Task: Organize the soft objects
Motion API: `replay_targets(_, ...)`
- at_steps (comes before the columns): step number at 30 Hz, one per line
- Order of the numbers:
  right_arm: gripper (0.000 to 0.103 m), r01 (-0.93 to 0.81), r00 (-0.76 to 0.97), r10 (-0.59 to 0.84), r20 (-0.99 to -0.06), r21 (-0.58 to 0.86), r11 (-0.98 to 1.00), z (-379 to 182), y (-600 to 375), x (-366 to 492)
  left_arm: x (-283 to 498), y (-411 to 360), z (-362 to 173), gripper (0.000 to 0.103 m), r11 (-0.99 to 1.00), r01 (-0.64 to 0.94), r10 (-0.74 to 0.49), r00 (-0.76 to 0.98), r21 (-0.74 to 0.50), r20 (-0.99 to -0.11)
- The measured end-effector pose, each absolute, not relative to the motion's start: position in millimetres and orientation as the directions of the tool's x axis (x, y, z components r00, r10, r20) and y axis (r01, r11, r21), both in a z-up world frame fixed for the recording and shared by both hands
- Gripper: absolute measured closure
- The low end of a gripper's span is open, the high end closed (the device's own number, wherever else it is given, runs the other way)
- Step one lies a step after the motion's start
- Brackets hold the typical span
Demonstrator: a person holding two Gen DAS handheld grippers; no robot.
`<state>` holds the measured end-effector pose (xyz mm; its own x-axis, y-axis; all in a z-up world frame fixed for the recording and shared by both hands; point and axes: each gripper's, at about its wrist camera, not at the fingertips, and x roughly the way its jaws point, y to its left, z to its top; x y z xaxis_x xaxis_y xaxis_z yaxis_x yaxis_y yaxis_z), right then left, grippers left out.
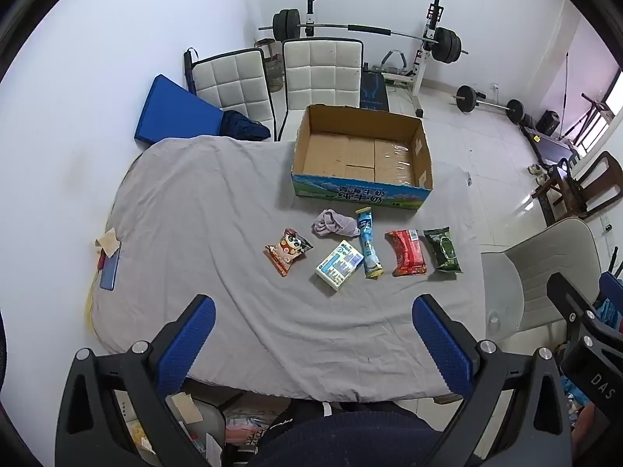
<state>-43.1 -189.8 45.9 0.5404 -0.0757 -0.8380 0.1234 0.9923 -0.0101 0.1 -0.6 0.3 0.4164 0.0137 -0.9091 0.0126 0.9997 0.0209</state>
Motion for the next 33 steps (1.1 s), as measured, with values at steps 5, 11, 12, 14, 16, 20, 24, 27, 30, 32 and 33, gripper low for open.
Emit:
replay_targets(5,0.000,0.123,0.543,-0.074,-0.837,-0.008,0.992,46.1,-191.5,-44.0,0.3,-4.8,2.4,0.000,1.000,0.023,0.006,0.423,0.017,-0.906)
replay_targets(11,0.000,0.117,0.540,-0.069,-0.839,-0.007,0.993,43.0,-195.2,-45.6,3.3,3.9,-0.4,0.000,1.000,0.015,0.009,0.428,0.017,-0.904)
replay_targets(12,0.000,0.117,0.536,-0.075,-0.841,-0.014,0.993,43.4,-194.6,-43.6,4.0,5.3,-0.4,0.000,1.000,0.014,0.009,0.428,0.017,-0.904)
replay_targets(14,0.000,0.119,0.537,-0.079,-0.840,-0.017,0.993,44.4,-190.5,-43.8,5.6,7.8,-0.6,0.000,1.000,0.015,0.010,0.430,0.018,-0.903)
replay_targets(16,0.000,0.124,0.538,-0.083,-0.839,-0.019,0.992,44.8,-191.9,-44.8,1.8,4.0,3.2,0.000,1.000,0.014,0.016,0.432,0.025,-0.902)
replay_targets(20,0.000,0.127,0.544,-0.085,-0.835,-0.018,0.992,47.0,-191.8,-47.8,-2.9,-1.6,3.6,0.000,1.000,0.009,0.018,0.434,0.025,-0.901)
replay_targets(24,0.000,0.124,0.545,-0.084,-0.834,-0.019,0.992,47.9,-192.3,-49.1,-3.3,-1.7,5.3,0.000,1.000,0.012,0.018,0.432,0.026,-0.901)
replay_targets(27,0.000,0.126,0.545,-0.083,-0.834,-0.017,0.992,47.2,-189.8,-49.8,-4.1,-2.4,5.2,0.000,1.000,0.011,0.019,0.433,0.026,-0.901)
replay_targets(30,0.000,0.125,0.547,-0.083,-0.833,-0.016,0.992,47.2,-191.3,-51.0,-5.3,-2.5,7.0,0.000,1.000,0.009,0.016,0.433,0.022,-0.901)
replay_targets(32,0.000,0.126,0.548,-0.088,-0.832,-0.022,0.992,47.6,-190.8,-51.2,-4.6,-1.8,6.2,0.000,1.000,0.009,0.014,0.432,0.020,-0.902)
replay_targets(33,0.000,0.126,0.548,-0.087,-0.832,-0.020,0.992,47.2,-189.8,-50.5,-4.9,-2.4,6.5,0.000,1.000,0.008,0.014,0.432,0.020,-0.902)
